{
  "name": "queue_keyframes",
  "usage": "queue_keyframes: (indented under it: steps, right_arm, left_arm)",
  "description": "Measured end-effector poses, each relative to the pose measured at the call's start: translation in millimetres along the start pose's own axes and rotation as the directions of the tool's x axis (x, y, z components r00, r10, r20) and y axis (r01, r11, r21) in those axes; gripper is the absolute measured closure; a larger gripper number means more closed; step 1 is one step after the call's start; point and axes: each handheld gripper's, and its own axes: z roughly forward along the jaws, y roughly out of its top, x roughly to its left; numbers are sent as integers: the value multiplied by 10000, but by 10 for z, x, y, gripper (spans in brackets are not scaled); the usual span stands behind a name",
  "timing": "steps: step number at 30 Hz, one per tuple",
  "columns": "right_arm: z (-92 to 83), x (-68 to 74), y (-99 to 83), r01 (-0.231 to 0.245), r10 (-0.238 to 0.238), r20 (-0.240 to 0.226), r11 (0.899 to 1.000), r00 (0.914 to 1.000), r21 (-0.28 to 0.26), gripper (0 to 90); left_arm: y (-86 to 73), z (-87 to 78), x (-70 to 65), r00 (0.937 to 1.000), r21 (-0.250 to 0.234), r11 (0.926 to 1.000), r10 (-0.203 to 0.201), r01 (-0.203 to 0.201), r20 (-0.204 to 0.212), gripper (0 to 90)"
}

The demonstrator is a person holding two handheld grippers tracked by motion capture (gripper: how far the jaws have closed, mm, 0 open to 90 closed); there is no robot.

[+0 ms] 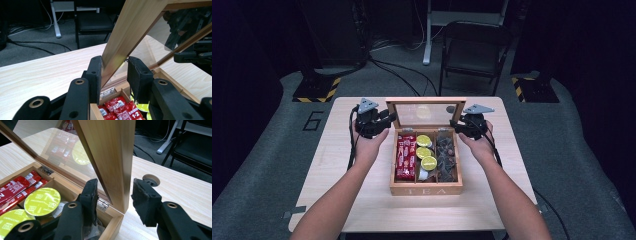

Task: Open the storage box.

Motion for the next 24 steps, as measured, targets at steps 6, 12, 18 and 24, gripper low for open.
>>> queue_keyframes:
  steps: [6,12,18,24]
  right_arm:
    - [39,-45,-13,24,-24,-78,10000,10000,-10,554]
    - [94,-61,-29,-41,42,-70,10000,10000,60,556]
    - [125,-58,-20,106,-102,-179,9997,9998,228,583]
    - [144,-79,-16,146,-142,-272,9997,9995,176,585]
  left_arm:
    - [16,19,12,10000,-3,10000,-73,73,-22,642]
    - [31,43,25,9999,-32,10000,-93,93,-60,642]
    - [49,70,22,9998,-15,9999,-165,165,-132,637]
    - [66,102,35,9996,-102,9998,-172,170,-231,637]
